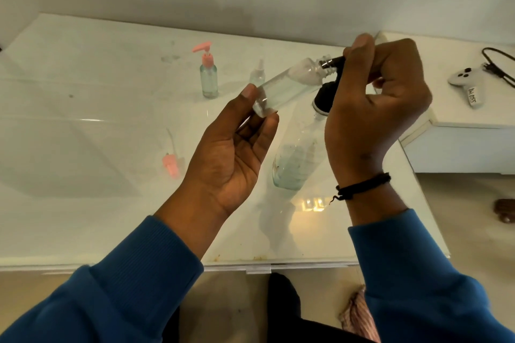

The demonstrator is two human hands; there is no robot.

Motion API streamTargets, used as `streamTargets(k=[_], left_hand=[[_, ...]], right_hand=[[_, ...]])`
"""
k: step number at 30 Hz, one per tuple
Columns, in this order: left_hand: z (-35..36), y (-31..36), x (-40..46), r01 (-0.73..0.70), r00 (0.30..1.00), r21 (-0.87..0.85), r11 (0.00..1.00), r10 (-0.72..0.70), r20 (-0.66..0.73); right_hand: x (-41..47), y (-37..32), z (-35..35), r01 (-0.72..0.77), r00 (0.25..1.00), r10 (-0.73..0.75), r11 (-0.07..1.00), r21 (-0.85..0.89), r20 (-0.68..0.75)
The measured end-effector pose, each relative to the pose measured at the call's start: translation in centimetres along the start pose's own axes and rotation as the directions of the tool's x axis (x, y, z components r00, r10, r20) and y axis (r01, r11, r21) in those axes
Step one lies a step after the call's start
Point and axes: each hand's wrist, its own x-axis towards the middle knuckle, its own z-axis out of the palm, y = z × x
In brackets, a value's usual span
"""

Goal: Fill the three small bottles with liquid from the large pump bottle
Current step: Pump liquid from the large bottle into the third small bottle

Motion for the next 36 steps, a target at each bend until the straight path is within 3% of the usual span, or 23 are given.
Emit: streamTargets(k=[36], left_hand=[[-0.3, 0.1, 0.1, 0.01, 1.0, -0.019, 1.0, -0.01, 0.016]], right_hand=[[-1.6, -0.5, -0.1, -0.036, 0.999, 0.036, 0.999, -0.017, -0.011]])
